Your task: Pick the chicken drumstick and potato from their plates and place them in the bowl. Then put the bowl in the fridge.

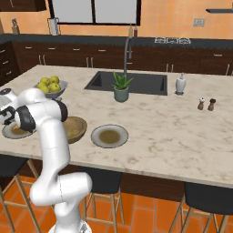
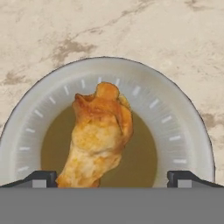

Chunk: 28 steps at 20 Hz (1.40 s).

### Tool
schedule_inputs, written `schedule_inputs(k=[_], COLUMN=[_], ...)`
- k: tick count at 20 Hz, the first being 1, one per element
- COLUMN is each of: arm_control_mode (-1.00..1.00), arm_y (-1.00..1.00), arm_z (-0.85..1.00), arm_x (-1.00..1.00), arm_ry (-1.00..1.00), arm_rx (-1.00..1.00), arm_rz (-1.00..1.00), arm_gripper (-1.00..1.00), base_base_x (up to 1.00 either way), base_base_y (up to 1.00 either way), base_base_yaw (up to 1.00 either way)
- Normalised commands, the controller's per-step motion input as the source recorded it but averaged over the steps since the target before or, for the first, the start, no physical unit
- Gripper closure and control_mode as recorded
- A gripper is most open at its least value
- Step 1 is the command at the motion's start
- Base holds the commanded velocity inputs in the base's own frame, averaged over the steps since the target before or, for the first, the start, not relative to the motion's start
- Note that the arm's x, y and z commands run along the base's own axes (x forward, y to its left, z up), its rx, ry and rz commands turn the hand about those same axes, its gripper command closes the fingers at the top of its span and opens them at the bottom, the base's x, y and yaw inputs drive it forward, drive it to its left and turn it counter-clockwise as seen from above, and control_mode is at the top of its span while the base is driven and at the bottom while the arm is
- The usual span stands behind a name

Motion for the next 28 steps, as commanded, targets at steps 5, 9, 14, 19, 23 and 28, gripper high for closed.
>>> schedule_inputs(k=[5, 9, 14, 19, 23, 28], arm_control_mode=[-1.0, -1.0, -1.0, -1.0, -1.0, -1.0], arm_y=[0.0, 0.04, 0.11, 0.07, 0.02, 0.0], arm_z=[-0.06, -0.09, -0.18, -0.2, -0.14, 0.0], arm_x=[0.21, 0.17, 0.15, 0.04, 0.02, 0.03], arm_ry=[0.0, 0.0, 0.0, 0.0, 0.0, 0.0], arm_rx=[0.0, 0.0, 0.0, 0.0, 0.0, 0.0], arm_rz=[0.0, 0.0, 0.0, 0.0, 0.0, 0.0], arm_gripper=[-1.0, -1.0, -1.0, -1.0, 1.0, 1.0], base_base_x=[0.0, 0.0, 0.0, 0.0, 0.0, 0.0], base_base_y=[0.0, 0.0, 0.0, 0.0, 0.0, 0.0], base_base_yaw=[0.0, 0.0, 0.0, 0.0, 0.0, 0.0])
